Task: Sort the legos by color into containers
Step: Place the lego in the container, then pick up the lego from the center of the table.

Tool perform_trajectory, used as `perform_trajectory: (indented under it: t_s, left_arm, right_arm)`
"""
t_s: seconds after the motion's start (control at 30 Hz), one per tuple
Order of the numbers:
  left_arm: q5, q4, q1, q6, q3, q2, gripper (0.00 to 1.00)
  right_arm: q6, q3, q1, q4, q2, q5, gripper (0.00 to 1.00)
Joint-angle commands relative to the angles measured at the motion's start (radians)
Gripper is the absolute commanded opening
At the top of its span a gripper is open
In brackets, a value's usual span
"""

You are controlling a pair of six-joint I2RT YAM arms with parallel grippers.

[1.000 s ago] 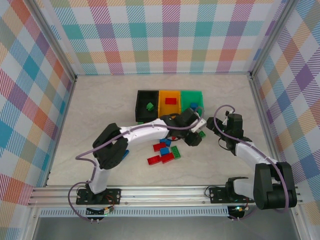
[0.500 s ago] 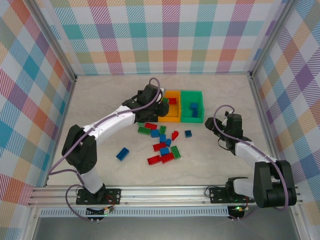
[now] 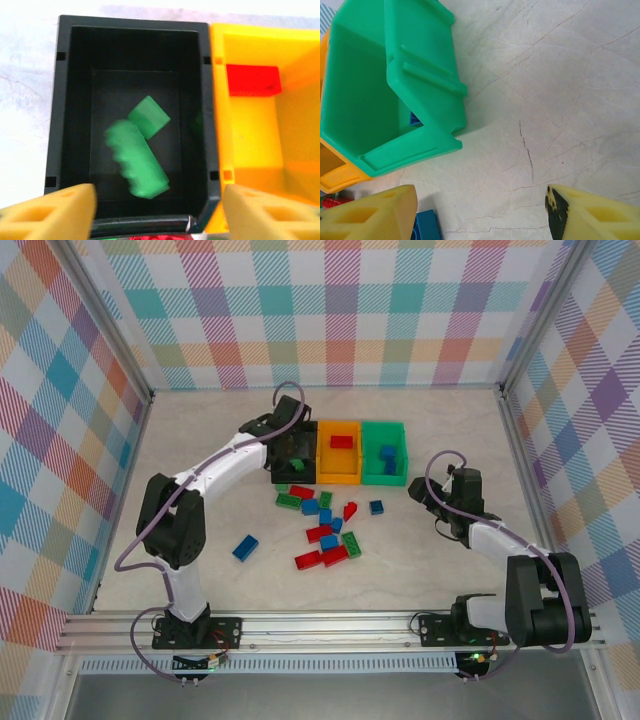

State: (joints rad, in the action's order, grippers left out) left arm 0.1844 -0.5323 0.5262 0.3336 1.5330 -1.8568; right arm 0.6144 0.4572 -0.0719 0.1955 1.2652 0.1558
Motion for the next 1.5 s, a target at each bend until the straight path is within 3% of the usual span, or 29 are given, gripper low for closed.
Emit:
perform_trajectory:
  t_s: [0.0,0.2,0.5,0.67,0.8,1.03,1.27,1.47]
  left_arm:
    - [-0.041,-0.025,0.003,0.008,0.040,0.008,0.73]
    - [-0.045,0.087,0.003,0.014,-0.111,0.113,0.73]
    - [0.044,0.108,0.004,0.032,-0.272,0.216,0.72]
    - [0.032,0.174,-0.007,0.022,-0.378,0.292,0.72]
    - [0.009,0.199,-0.029,0.024,-0.440,0.335,0.71]
    - [-0.020,0.240,-0.094,0.030,-0.564,0.433,0.71]
    - [-0.059,0.246,-0.143,0.020,-0.663,0.511,0.71]
    - [-0.033,0.329,-0.146,0.001,-0.740,0.552,0.71]
  right_arm:
    - [0.005,0.013,0.003,0.026,-0.008,0.025,0.69]
    - [0.005,0.015,0.002,0.020,-0.009,0.031,0.69]
    - [-0.033,0.006,-0.020,0.023,-0.046,0.027,0.69]
    - [-0.129,0.038,-0.118,-0.003,-0.053,-0.026,0.69]
    - [-0.229,0.069,-0.252,-0.001,-0.033,-0.092,0.69]
    - [-0.294,0.132,-0.387,0.026,0.081,-0.025,0.69]
    - [-0.069,0.172,-0.535,-0.116,0.100,-0.178,0.68]
    - [0.002,0.312,-0.621,-0.286,0.204,-0.289,0.68]
